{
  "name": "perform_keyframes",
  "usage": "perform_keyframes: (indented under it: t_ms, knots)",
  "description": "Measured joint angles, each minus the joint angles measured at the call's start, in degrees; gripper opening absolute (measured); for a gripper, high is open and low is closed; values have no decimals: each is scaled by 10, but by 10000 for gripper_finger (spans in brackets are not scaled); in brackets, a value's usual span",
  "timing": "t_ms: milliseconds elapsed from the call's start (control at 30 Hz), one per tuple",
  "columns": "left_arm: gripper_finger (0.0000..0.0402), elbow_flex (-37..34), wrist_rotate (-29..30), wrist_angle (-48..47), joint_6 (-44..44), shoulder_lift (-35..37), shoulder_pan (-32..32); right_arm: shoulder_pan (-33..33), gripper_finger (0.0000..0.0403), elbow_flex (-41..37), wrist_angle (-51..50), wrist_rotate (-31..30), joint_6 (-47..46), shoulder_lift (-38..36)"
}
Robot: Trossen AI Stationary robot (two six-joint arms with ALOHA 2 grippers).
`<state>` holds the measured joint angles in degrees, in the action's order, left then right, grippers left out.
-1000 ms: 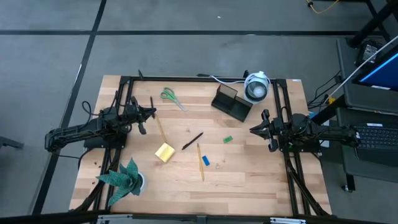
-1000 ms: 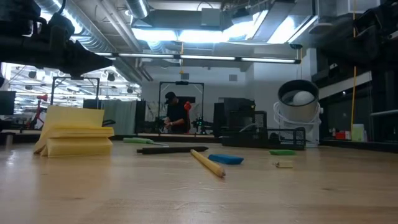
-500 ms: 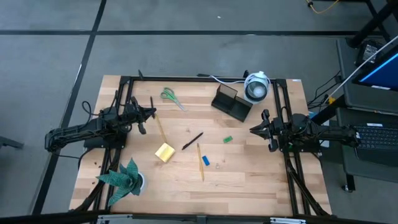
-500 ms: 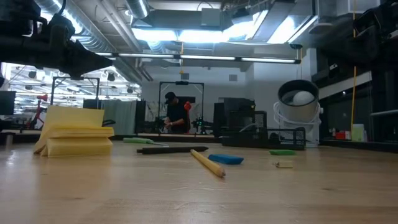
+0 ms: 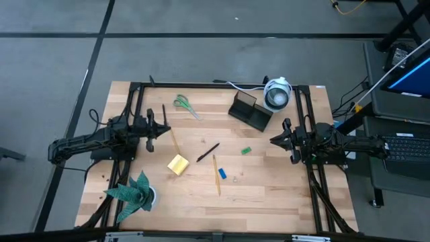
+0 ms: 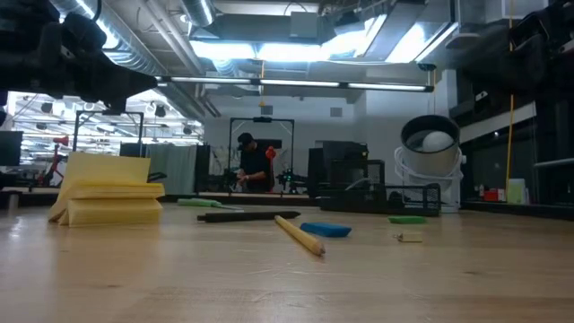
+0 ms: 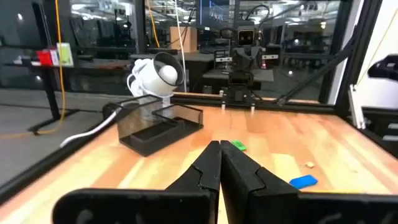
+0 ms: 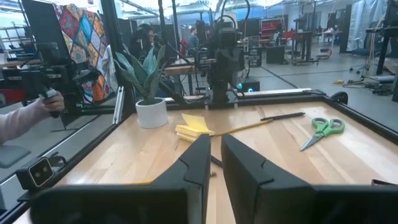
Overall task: Pick and place office supplies into organizer
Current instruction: Put the green eraser into the metal mesh desk organizer
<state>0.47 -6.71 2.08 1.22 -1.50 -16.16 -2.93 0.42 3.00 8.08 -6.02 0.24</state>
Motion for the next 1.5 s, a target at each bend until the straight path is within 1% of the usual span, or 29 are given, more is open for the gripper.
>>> perform_keyframes:
  t_ms: [167,333,467,533,667,800,933,1067,1233,1300,1500]
  knots:
    - [3,0,19,-1,-9,0,0,0,46,0,-6,0,-16,0]
    - [1,0,20,-1,4,0,0,0,46,0,-6,0,3,0]
    - [3,0,21,-2,-4,0,0,0,42,1,-6,0,-3,0]
    - [2,0,26,-1,-14,0,0,0,32,13,-23,0,-9,0]
    - [1,0,43,-1,-20,0,0,0,7,55,-59,0,10,0]
    - [2,0,69,3,-29,0,0,0,12,77,-94,0,19,0]
    - [1,0,73,13,-6,0,0,0,9,82,-93,-1,50,0]
    - [1,7,74,14,-4,-2,0,0,5,83,-84,-39,78,2]
    - [2,13,74,13,33,-31,-1,-1,4,83,-59,-46,80,46]
    - [1,13,74,18,35,-49,-1,-5,4,83,-30,-46,92,77]
    - [1,13,73,76,20,-112,-1,-36,4,83,44,-46,102,178]
